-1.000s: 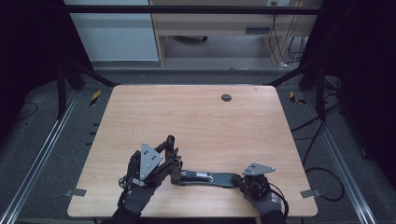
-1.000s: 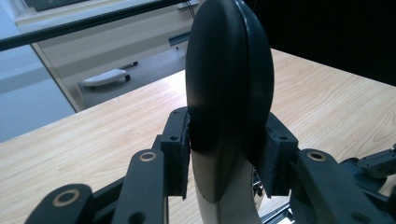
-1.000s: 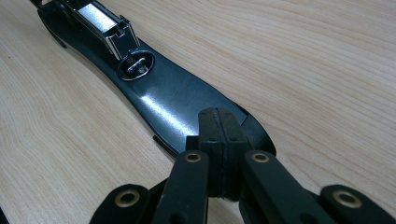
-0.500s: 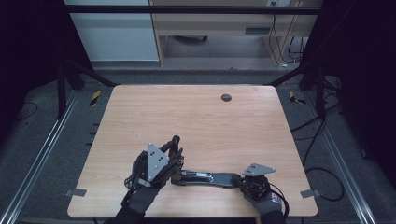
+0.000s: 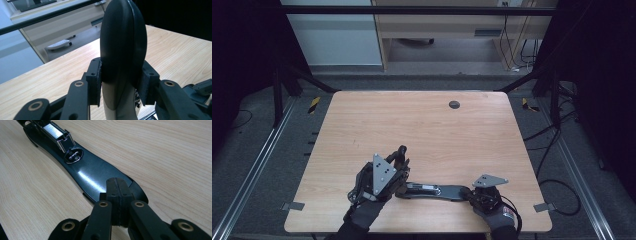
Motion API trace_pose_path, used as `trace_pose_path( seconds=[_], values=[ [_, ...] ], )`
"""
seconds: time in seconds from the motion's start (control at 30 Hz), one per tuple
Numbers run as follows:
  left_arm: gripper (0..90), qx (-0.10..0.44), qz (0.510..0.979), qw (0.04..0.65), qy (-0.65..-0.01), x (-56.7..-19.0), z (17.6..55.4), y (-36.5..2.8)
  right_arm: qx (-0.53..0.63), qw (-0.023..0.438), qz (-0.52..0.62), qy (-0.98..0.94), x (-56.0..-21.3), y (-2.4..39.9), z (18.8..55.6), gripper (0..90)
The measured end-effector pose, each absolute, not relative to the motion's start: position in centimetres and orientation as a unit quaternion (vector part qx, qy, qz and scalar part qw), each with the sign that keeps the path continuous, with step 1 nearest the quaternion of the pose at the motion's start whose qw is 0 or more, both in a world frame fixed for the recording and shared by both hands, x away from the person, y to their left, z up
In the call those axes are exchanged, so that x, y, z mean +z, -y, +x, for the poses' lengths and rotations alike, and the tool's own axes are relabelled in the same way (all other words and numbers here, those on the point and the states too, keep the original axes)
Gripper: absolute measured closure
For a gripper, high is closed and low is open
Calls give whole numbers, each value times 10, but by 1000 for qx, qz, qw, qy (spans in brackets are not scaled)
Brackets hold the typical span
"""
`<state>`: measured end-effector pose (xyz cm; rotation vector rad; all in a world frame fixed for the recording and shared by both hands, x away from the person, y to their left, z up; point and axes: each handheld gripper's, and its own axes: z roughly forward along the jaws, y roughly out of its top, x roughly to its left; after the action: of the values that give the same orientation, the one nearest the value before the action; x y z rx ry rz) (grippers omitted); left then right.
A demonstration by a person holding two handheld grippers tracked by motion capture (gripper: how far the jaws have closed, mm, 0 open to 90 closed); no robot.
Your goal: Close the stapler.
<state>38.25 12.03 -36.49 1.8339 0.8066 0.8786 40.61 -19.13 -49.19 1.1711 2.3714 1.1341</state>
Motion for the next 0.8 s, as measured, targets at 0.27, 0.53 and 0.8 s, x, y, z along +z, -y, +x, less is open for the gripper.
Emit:
trace_pose_path(
  seconds=[0.27,0.53,0.8],
  values=[
    [599,362,747,455,-323,-365,382,-116,386,126,412,-816,-491,191,406,900],
    [599,363,748,454,-321,-365,382,-115,384,125,416,-815,-490,191,406,900],
    [599,369,749,451,-315,-366,381,-110,379,135,411,-818,-490,189,404,900]
  ],
)
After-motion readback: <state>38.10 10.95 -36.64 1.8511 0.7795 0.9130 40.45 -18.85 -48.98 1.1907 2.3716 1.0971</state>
